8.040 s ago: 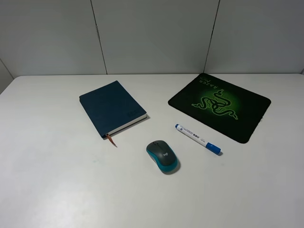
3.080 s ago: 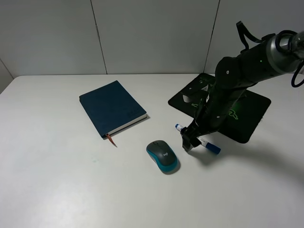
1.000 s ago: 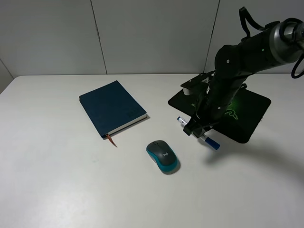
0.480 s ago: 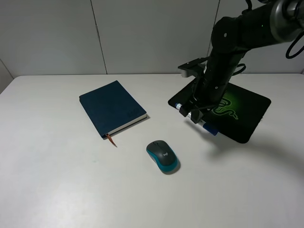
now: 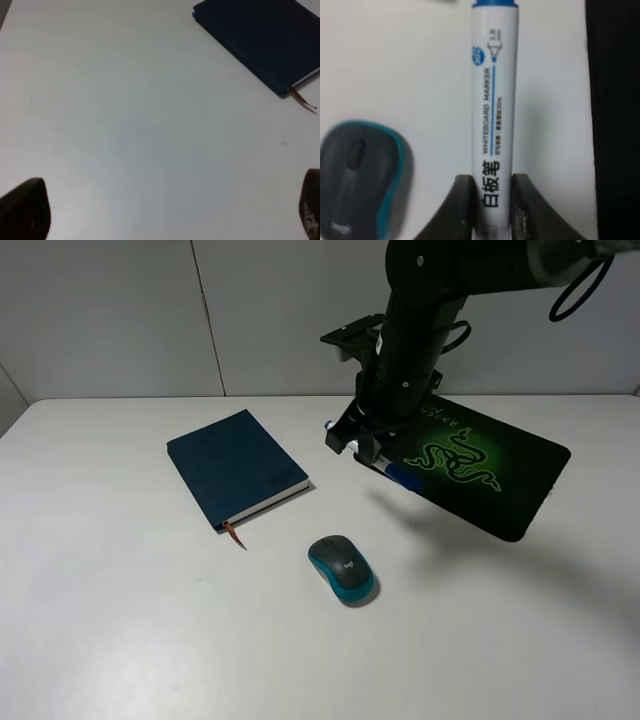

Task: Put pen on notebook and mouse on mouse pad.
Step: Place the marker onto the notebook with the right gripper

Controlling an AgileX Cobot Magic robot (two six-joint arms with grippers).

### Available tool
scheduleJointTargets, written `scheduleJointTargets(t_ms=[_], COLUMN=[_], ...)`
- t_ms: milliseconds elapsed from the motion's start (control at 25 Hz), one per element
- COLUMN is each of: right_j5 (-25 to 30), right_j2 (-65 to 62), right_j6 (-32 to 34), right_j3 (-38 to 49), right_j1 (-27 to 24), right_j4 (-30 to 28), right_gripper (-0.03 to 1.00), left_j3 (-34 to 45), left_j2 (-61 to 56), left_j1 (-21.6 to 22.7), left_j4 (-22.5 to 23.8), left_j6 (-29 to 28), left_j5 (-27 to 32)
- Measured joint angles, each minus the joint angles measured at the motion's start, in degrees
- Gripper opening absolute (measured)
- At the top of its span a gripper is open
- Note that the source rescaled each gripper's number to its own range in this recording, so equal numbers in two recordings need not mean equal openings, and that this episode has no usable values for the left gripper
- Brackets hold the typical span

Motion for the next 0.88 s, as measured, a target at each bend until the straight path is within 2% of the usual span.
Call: scheduleJointTargets(t_ms=[240, 440, 880], right_j5=[2.23, 5.92, 8.7], right_j2=[4.54, 11.2, 25.97], right_j6=[1.32, 1.79, 2.54], right_j3=[-8.35, -18.82, -38.78], right_j1=[3.59, 6.19, 7.52], right_j4=[-0.06, -0.06, 0.81], right_gripper=[0.0, 0.0, 0.0], left_j3=[0.0, 0.0, 0.0], left_j2=[0.0, 0.0, 0.0], left_j1=[0.0, 0.0, 0.0], left_j4=[0.0, 0.0, 0.0], left_j6=[0.0, 0.0, 0.0], left_j5=[0.0, 0.0, 0.0])
